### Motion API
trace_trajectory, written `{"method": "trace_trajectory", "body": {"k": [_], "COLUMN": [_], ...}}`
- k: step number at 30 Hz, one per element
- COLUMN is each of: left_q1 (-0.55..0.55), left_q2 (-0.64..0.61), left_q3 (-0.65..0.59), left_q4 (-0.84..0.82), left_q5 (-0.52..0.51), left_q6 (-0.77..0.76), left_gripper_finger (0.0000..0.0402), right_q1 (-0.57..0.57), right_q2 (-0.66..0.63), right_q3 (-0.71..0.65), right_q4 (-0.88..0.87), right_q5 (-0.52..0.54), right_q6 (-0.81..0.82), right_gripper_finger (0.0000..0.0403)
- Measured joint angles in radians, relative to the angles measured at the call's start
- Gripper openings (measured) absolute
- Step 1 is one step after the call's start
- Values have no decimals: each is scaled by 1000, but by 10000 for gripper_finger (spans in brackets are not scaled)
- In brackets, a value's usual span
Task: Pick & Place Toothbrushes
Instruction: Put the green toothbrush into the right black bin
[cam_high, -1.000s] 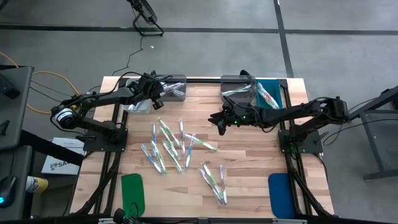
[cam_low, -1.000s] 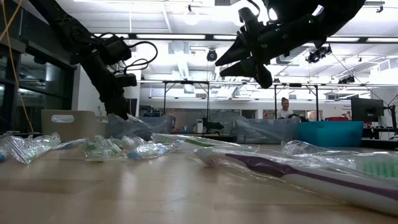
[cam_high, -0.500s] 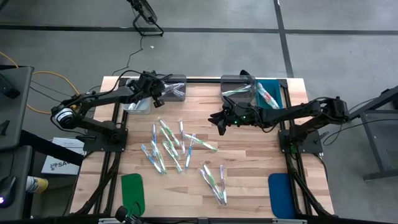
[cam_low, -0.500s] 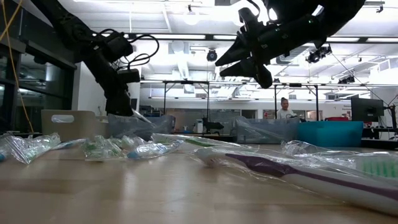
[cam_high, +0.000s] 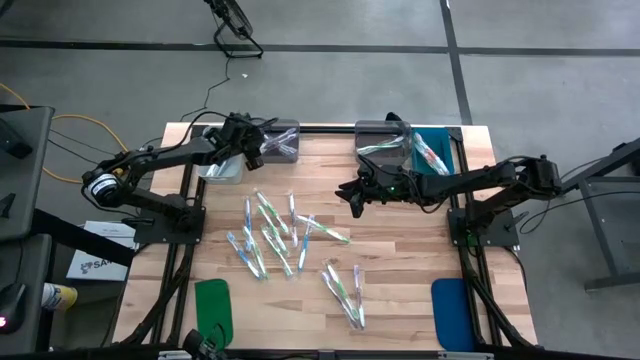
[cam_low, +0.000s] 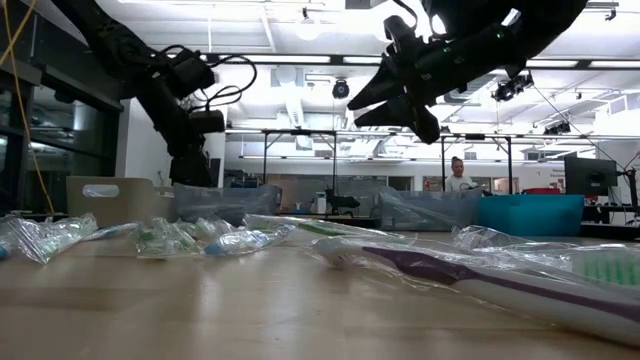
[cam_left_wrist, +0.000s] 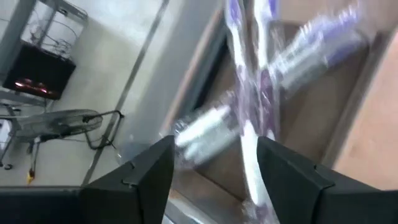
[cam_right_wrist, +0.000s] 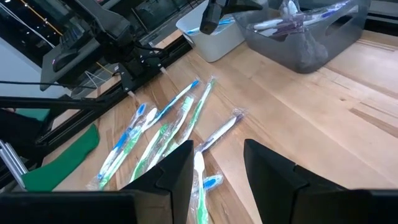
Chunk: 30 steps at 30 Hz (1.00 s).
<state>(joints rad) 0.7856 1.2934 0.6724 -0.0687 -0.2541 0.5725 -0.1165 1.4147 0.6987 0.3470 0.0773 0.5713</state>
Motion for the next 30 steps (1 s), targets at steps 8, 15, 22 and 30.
{"method": "trace_trajectory", "body": {"k": [8, 15, 22, 30], "left_q1": [0, 0, -1, -1], "left_q2": [0, 0, 0, 0], "left_q3": [34, 34, 34, 34], "left_q4": [1, -18, -16, 13], "left_q5": [68, 178, 245, 299], "left_q6": [21, 52, 79, 122], "left_gripper_finger": [155, 16, 3, 1], "right_q1": [0, 0, 80, 227], "right_q2": [0, 0, 0, 9], "right_q3": [0, 0, 0, 0], "right_q4": [0, -2, -54, -111], "right_q5": [-1, -79, -141, 65], "right_q6": [0, -45, -197, -321], "right_gripper_finger": [134, 134, 134, 134]}}
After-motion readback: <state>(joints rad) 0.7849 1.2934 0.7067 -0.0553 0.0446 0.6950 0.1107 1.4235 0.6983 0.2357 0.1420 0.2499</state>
